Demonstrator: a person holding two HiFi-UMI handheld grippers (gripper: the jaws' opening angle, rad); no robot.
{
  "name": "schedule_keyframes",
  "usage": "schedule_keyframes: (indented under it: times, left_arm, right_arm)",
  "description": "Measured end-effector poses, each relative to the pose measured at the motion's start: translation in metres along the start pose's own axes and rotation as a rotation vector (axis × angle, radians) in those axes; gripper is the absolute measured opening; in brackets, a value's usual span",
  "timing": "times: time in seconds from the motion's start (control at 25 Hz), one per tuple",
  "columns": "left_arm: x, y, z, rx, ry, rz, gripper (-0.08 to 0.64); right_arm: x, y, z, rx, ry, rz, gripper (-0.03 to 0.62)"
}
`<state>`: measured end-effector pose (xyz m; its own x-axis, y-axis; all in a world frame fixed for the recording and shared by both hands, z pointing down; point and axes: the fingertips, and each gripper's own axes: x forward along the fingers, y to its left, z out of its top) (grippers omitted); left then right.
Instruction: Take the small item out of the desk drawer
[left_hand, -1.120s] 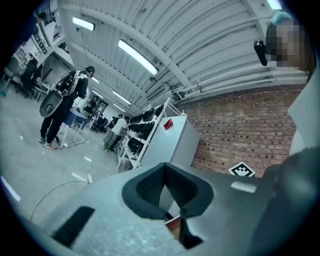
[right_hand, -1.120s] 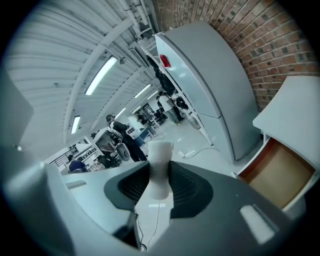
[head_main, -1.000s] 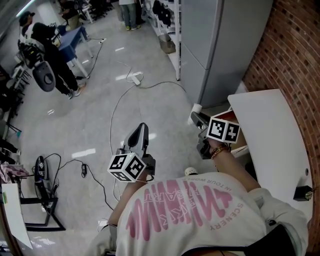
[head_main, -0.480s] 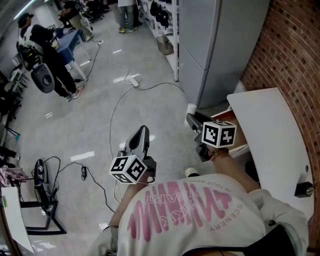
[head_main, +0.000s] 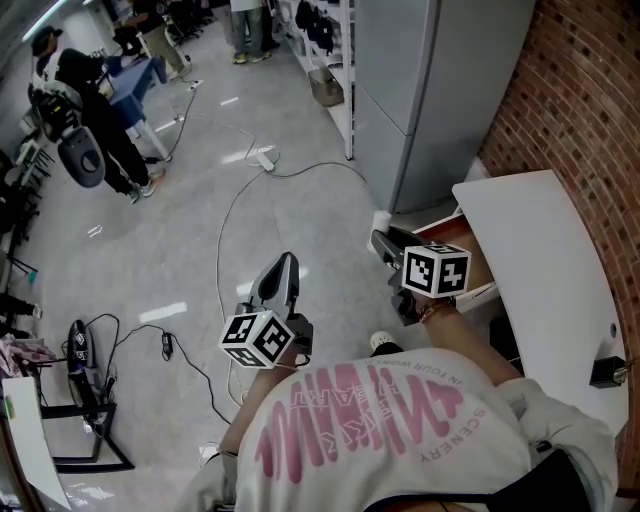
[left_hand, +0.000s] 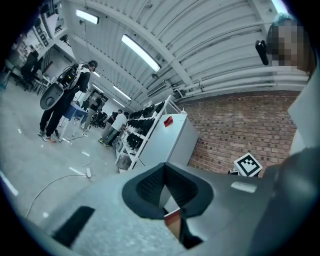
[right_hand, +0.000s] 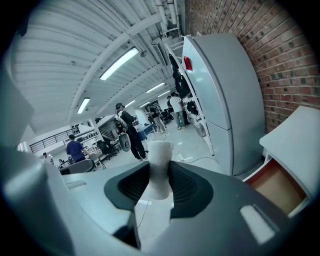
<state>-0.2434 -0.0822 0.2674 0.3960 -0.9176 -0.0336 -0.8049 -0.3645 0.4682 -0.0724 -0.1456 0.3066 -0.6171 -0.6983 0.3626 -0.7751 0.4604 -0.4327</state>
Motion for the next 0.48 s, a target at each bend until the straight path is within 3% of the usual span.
schedule_keyframes:
  times: [0.48]
  left_arm:
    - [-0.0058,-0.0002,-0.0024,-0.012,-0.001,-0.006,0.005]
  right_arm:
    - [-0.0044,0.0007,-0.0078,-0.006,0.011,-0.017,0.13]
